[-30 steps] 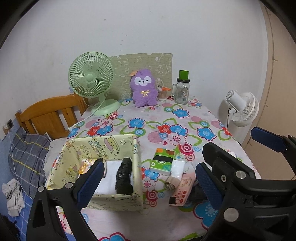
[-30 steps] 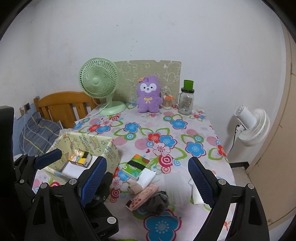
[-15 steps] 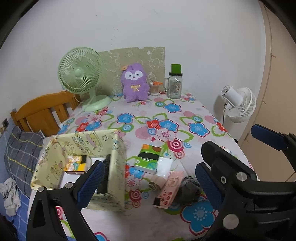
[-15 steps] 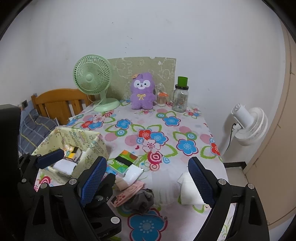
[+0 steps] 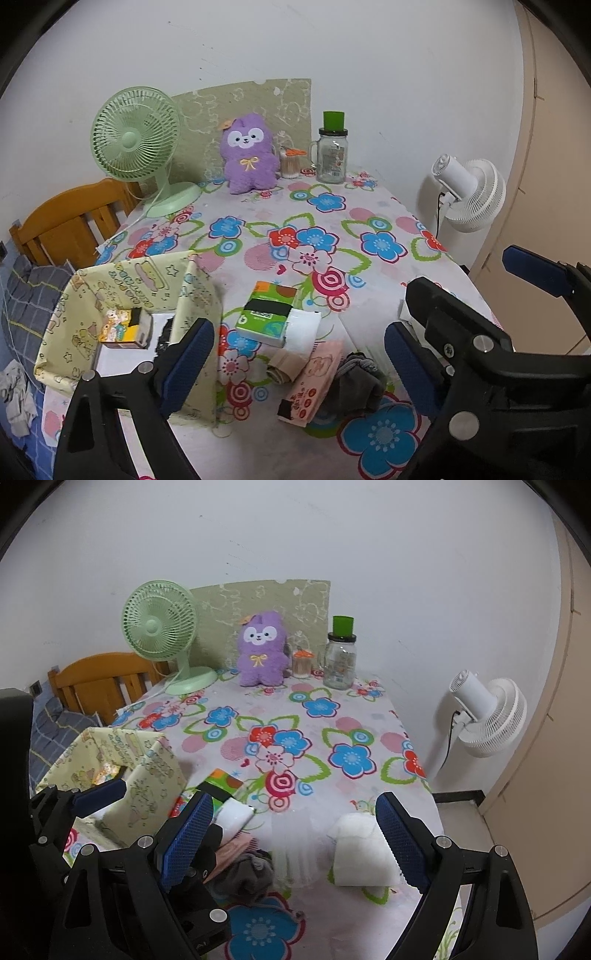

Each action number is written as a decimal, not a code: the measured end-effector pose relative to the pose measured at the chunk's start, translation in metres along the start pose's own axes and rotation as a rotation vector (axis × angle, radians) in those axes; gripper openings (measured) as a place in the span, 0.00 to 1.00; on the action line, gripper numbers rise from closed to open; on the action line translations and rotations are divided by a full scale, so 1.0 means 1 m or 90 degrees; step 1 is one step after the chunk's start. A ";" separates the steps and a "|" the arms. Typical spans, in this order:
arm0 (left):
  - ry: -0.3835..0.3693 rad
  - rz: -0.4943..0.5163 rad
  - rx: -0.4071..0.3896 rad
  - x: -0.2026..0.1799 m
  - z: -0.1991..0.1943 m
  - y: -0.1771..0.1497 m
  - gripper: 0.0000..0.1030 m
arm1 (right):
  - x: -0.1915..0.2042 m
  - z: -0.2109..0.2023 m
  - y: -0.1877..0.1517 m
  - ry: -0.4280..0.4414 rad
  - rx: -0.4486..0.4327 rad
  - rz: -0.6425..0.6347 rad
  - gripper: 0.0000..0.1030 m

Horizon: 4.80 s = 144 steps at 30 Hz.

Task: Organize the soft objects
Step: 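Move the right tool to the white towel while the left tool approaches the grey sock, then grasp the white folded towel with the right tool while the left tool grasps the grey sock, then lift the towel with the right tool while the left tool lifts the sock toward the box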

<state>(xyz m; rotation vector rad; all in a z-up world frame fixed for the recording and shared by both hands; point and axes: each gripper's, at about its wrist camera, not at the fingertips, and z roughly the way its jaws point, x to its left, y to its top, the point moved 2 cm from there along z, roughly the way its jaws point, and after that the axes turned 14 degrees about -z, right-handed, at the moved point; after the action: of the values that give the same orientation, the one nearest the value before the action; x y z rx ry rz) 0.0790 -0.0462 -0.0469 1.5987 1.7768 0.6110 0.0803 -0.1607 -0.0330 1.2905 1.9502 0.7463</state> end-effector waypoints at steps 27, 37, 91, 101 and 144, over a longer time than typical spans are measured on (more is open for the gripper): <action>-0.001 0.016 0.087 -0.017 0.058 -0.030 0.76 | -0.026 0.057 -0.044 -0.003 0.089 0.042 0.89; 0.000 0.019 0.095 -0.025 0.065 -0.042 0.75 | -0.036 0.074 -0.060 0.008 0.112 0.056 0.89; -0.012 0.033 0.098 -0.034 0.056 -0.066 0.36 | -0.020 0.064 -0.082 0.032 0.109 0.060 0.39; -0.019 0.036 0.067 -0.034 0.040 -0.058 0.36 | -0.017 0.046 -0.071 0.019 0.087 0.057 0.39; -0.054 0.045 -0.059 -0.012 -0.049 0.002 0.36 | 0.002 -0.042 0.003 -0.034 -0.027 0.049 0.39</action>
<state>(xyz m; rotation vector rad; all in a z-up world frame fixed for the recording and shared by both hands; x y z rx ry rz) 0.0444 -0.0534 -0.0106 1.6059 1.6134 0.6398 0.0484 -0.1619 -0.0049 1.3517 1.8423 0.7794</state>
